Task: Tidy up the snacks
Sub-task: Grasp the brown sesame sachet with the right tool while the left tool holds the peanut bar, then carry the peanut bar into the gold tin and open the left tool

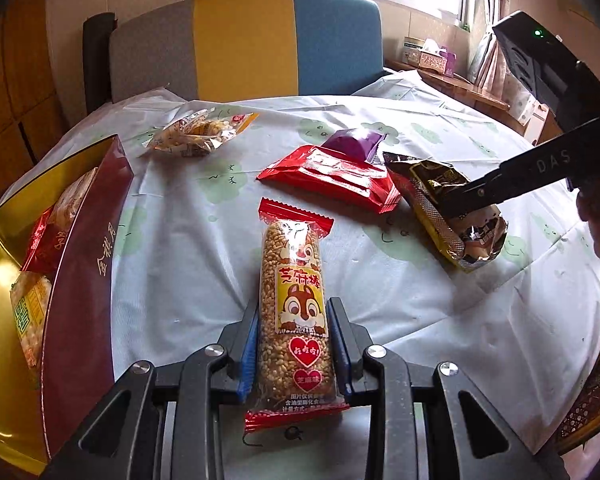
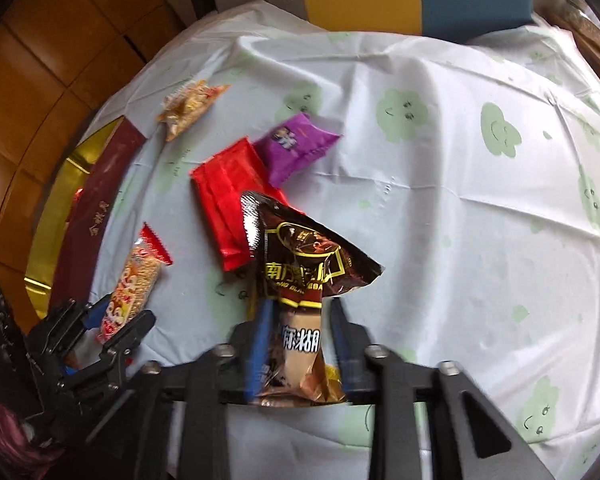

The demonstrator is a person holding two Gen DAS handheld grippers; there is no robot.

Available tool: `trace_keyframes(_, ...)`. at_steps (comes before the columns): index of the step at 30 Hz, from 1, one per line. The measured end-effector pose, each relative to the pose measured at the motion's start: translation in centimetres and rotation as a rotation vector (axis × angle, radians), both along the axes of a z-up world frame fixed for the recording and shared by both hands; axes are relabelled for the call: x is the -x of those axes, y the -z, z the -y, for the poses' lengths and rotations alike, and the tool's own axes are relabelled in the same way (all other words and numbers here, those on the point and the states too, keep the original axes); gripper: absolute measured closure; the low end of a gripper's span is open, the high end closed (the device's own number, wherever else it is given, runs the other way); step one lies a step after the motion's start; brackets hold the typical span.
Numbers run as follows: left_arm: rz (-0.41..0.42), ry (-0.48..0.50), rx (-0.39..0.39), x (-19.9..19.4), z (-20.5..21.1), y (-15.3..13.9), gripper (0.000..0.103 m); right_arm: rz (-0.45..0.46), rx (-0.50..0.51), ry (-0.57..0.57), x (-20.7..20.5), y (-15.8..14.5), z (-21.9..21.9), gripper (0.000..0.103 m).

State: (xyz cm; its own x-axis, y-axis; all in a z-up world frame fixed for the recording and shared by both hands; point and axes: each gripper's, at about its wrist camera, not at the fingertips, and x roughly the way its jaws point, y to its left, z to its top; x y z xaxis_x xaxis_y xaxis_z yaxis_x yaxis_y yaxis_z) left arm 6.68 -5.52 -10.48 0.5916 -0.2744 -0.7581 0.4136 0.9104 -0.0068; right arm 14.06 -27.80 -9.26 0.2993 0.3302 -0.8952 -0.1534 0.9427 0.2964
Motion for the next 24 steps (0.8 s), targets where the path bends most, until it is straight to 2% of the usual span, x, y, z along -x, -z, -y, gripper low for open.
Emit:
trace_keyframes(1, 0.0, -0.001, 0.0, 0.0, 0.0, 0.0, 0.071, 0.002, -0.003, -0.006, -0.2, 0.2, -0.1, 0.058)
trace_keyframes(3, 0.002, -0.001, -0.001, 0.0, 0.0, 0.0, 0.071, 0.006, 0.004, -0.014, -0.5, 0.5, -0.6, 0.035)
trace_keyframes(5, 0.002, -0.001, 0.0, 0.0, 0.0, 0.0, 0.071, 0.018, 0.032, -0.021, -0.6, 0.6, -1.3, 0.031)
trace_keyframes(7, 0.005, -0.001, 0.0, 0.1, 0.0, 0.0, 0.071, 0.023, 0.068, -0.022, -0.6, 0.9, -1.7, 0.032)
trace_keyframes(8, 0.006, -0.001, 0.0, 0.1, 0.0, 0.0, 0.071, 0.022, 0.099, -0.021, -0.6, 1.2, -1.9, 0.035)
trace_keyframes(9, 0.007, -0.002, 0.001, 0.1, 0.0, 0.0, 0.071, 0.021, 0.147, -0.027, -0.6, 1.6, -2.3, 0.046)
trace_keyframes(10, 0.007, -0.002, 0.002, 0.1, 0.0, 0.0, 0.071, 0.037, 0.201, -0.037, -0.5, 1.8, -2.9, 0.052)
trace_keyframes(12, 0.008, -0.004, 0.004, 0.2, 0.0, 0.0, 0.071, 0.071, 0.24, -0.061, -0.1, 1.7, -3.7, 0.063)
trace_keyframes(16, 0.011, -0.004, 0.0, 0.2, 0.0, 0.0, 0.071, 0.097, 0.296, -0.094, 0.2, 2.0, -4.8, 0.062)
trace_keyframes(20, 0.013, -0.004, -0.004, 0.2, 0.0, 0.0, 0.071, 0.094, 0.256, -0.071, 0.3, 2.1, -4.1, 0.062)
trace_keyframes(24, 0.016, -0.007, -0.007, 0.2, 0.1, 0.0, 0.071, 0.132, 0.292, -0.078, 1.1, 2.1, -3.9, 0.059)
